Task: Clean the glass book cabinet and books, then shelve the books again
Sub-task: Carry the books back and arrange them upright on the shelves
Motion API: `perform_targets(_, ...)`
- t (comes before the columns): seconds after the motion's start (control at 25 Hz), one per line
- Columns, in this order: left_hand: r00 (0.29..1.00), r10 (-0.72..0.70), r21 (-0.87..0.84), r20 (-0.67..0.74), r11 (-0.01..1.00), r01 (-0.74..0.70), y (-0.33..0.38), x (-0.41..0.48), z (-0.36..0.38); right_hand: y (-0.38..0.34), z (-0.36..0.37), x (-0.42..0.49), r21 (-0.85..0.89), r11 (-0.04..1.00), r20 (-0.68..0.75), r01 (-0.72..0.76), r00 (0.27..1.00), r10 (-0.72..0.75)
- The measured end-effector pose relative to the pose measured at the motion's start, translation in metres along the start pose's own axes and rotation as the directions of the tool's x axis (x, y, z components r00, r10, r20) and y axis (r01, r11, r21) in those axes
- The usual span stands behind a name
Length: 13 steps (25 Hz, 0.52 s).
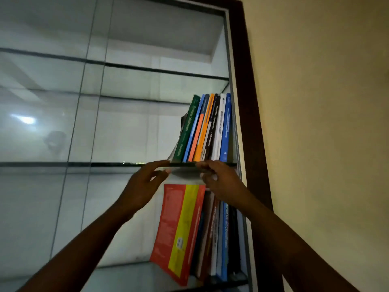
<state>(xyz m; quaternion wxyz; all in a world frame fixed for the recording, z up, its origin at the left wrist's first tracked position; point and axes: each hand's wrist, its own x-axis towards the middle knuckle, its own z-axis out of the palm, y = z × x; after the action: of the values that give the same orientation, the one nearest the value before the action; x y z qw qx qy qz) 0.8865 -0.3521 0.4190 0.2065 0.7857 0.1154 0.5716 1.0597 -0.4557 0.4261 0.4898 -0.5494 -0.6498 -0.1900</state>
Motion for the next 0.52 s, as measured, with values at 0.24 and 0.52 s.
perform_targets(0.24, 0.927, -0.355, 0.07, 0.119, 0.935, 0.348, -0.024, -0.153, -0.037, 0.013, 0.061, -0.094, 0.095, 0.995, 0.36, -0.002, 0.933, -0.032)
perform_targets(0.52, 0.626, -0.779, 0.148, -0.033, 0.616, 0.774, -0.075, -0.389, -0.167, -0.057, 0.216, -0.219, 0.118, 0.991, 0.835, -0.071, 0.547, -0.06)
